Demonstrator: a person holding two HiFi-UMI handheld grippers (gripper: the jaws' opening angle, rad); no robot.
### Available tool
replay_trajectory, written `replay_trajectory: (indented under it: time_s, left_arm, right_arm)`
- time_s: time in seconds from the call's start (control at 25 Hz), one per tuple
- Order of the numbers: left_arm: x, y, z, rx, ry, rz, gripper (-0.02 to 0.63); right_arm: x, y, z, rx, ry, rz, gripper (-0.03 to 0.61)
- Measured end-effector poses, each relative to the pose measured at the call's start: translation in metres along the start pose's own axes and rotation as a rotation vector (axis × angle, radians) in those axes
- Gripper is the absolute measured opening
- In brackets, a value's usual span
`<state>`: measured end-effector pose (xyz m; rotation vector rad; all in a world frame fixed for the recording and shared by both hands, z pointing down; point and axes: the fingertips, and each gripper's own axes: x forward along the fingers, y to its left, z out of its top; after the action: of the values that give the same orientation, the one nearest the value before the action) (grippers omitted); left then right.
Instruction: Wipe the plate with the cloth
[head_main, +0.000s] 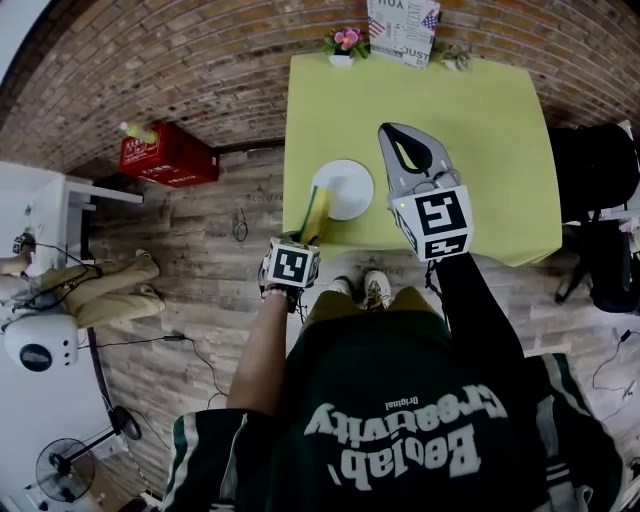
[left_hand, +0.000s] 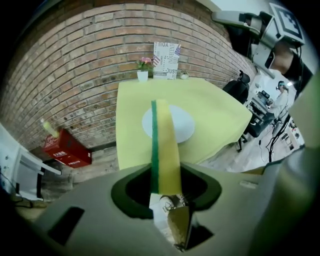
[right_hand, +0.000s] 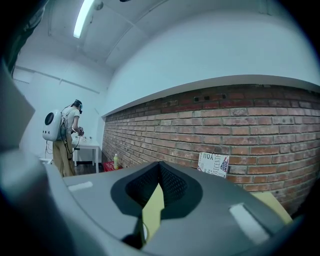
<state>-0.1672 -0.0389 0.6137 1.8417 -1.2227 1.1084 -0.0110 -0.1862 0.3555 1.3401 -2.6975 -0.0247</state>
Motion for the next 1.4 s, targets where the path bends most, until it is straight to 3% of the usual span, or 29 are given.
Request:
replay_trajectory:
  time_s: [0.16, 0.32, 0.6, 0.76, 1.4]
  left_arm:
    - [0.002, -0.012, 0.036, -0.018, -0.06, -0.048, 0.14]
    - [0.014, -0.029, 0.072, 0.013, -0.083, -0.086, 0.14]
    - [0.045, -0.065, 0.096, 0.075, -0.029, -0.152, 0.14]
    - [0.053, -0.07, 0.099, 0.09, -0.001, -0.145, 0.14]
    - [0.038, 0.017, 0.084, -0.063, -0.007, -0.022, 0.14]
  right_arm:
    - [-0.001, -0.003, -0.002, 0.002, 0.006, -0.012, 0.012]
    - [-0.006, -0.015, -0.006, 0.003, 0.016, -0.04, 0.012]
    - [-0.02, -0.049, -0.015, 0.018, 0.037, -0.113, 0.012]
    - [-0.023, -0.061, -0.017, 0.024, 0.041, -0.134, 0.012]
    - [0.002, -0.053, -0.012, 0.027, 0.033, -0.09, 0.012]
